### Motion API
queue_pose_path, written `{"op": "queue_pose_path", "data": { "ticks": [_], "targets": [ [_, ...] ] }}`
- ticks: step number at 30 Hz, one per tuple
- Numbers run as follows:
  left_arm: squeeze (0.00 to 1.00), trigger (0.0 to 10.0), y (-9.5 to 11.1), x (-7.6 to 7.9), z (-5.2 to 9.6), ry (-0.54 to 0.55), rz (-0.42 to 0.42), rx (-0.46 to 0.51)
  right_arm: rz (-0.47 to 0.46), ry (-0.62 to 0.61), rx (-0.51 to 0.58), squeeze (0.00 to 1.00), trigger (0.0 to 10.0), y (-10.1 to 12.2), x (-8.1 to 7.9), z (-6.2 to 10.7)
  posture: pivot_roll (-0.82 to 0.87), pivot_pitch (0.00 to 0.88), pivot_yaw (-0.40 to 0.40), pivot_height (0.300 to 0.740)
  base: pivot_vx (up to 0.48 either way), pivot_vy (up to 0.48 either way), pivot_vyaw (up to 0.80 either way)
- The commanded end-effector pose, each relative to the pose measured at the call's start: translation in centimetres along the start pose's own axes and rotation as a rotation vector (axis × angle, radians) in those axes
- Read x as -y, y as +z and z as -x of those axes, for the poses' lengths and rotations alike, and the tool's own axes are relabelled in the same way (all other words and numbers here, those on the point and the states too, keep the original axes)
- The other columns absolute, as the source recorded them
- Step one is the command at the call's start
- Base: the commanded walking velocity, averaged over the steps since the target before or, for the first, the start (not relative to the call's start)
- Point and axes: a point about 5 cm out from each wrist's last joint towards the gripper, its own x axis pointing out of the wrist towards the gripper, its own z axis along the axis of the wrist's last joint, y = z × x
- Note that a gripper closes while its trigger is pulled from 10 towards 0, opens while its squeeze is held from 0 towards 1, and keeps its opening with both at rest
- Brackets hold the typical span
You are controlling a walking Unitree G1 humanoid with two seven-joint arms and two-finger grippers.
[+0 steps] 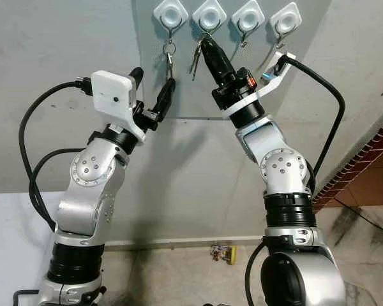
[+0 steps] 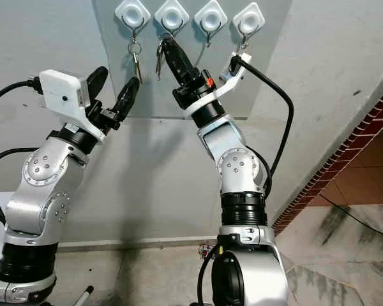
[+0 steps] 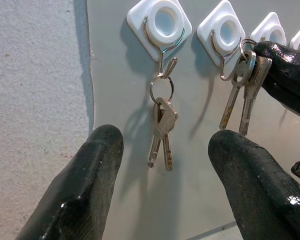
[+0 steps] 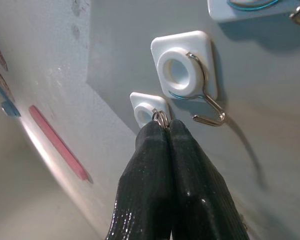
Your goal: Hang keys on a hook
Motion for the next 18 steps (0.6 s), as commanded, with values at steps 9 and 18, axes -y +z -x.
{"op": "queue_pose_path", "data": {
  "ticks": [9,18],
  "targets": [
    [0.0,10.0,0.84,0.01,-0.28,-0.002,-0.002,0.029,-0.074,-0.009,0.013,0.0,10.0,-0.65,-0.3,-0.18,-0.03,0.11,-0.038,0.74,0.0,0.0,0.0],
    [0.0,10.0,0.85,0.07,-0.36,-0.006,-0.001,0.031,-0.1,-0.066,0.044,0.0,10.0,-0.13,0.12,-0.62,-0.02,0.104,-0.037,0.74,0.0,0.0,0.0]
  ]
}}
